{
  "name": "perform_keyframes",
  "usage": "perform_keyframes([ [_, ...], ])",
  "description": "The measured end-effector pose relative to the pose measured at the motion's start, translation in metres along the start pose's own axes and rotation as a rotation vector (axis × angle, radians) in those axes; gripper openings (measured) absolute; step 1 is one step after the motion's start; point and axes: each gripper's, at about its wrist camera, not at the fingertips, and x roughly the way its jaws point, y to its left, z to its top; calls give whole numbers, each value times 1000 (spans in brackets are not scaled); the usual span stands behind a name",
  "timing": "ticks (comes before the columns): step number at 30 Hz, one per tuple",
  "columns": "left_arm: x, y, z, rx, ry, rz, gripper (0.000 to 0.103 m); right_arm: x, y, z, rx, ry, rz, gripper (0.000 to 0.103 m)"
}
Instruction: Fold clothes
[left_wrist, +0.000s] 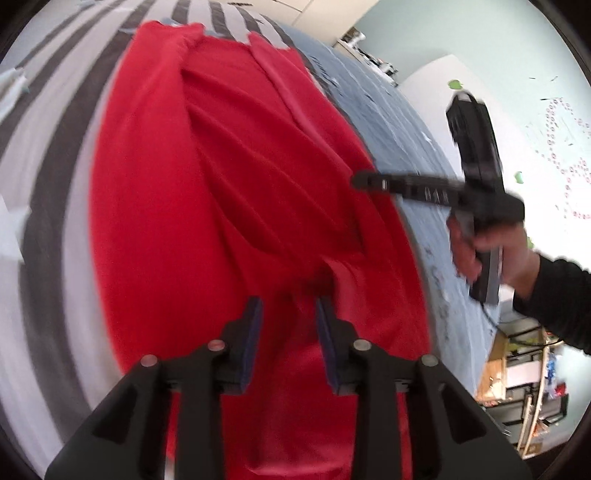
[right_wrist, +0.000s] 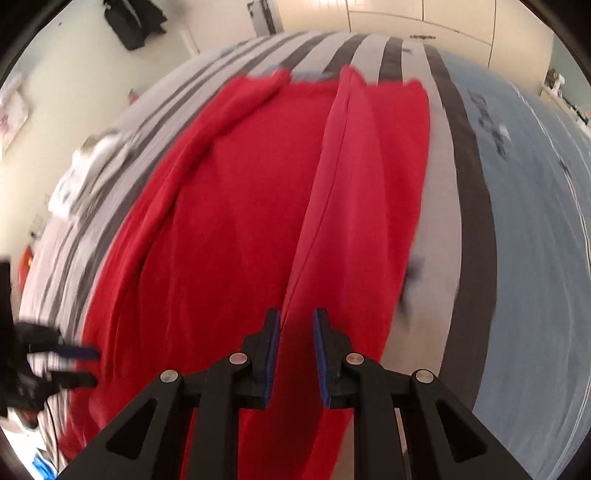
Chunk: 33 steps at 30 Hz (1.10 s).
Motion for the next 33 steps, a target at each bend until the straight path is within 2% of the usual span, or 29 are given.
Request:
perform_keyframes([
  [3,0,-6,-4,-9,-6,-24,28,-5,5,-28,58,8,17,17],
  [5,-1,-5,2,-40,-18,-44,28,-4,3,-34,106,6,35,17],
  [9,-6,-11,-15,-23,-29,-33,30,1,3,-29,164,-6,45,17],
  [11,-2,-18,-23,-28,-9,-40,30,8,5,-23,161,-8,14,17],
  [14,11,-21,-28,-6,9,24,32,15,11,-18,156,-10,-23,17],
  [16,18,-19,-30,0,6,33,32,15,14,-16,151,-27,-24,13],
  [17,21,-17,-31,-1,3,38,31,14,16,-15,148,-37,-24,4],
  [18,23,-16,-32,-2,1,43,24,13,17,-13,144,-47,-24,4],
  [19,23,-15,-33,0,-6,60,8,12,18,-14,144,-57,-20,4],
  [20,20,-13,-33,-7,-15,69,1,11,19,-14,145,-66,-15,3],
  [26,-11,2,-32,-83,-104,83,0,-2,21,-16,165,-124,51,3],
  [29,-9,6,-32,-93,-92,115,0,17,25,-17,148,-58,13,5],
  [30,-10,8,-31,-96,-89,128,0,26,27,-18,142,-28,-26,10],
  [32,-11,11,-30,-103,-84,158,1,34,29,-19,142,-7,-41,14],
  [33,-11,13,-29,-109,-87,174,4,30,29,-18,144,-24,-31,14],
])
